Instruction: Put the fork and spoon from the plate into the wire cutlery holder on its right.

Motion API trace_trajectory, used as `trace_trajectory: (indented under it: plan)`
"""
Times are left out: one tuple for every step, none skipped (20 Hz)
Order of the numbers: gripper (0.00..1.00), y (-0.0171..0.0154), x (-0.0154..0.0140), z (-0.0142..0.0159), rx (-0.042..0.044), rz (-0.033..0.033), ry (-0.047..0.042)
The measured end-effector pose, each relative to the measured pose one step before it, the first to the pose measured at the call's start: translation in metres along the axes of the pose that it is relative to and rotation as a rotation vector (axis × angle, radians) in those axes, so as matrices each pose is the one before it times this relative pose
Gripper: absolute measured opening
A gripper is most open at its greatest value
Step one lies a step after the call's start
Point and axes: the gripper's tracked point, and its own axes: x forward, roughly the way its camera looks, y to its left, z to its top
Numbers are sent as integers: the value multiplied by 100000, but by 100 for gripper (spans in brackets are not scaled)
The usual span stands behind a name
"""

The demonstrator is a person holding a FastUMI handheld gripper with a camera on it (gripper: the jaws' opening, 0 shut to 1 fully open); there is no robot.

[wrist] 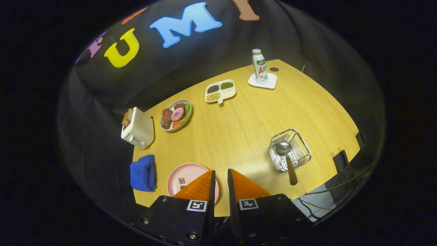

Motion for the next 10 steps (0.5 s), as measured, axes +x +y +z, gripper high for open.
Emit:
trace_trajectory:
  plan:
    - [20, 984, 310, -525, -1369, 1264, 1463]
    - [20, 933, 405, -574, -1508, 1065, 1629]
    - [20, 882, 381, -512, -1523, 1248, 1646]
    - [20, 1009, 536, -485, -1565, 1097, 1618]
    - [20, 822, 421, -480, -1565, 921, 1507]
    - [20, 1026, 535, -692, -1822, 1125, 2234]
    - [20, 975, 607, -469, -1547, 1098, 1789]
    - [20, 901, 624, -498, -1691, 871, 1706]
    - [20, 803, 674, -432, -1677, 668, 1548]
    - [20, 757, 627, -466, -1629, 529, 1528]
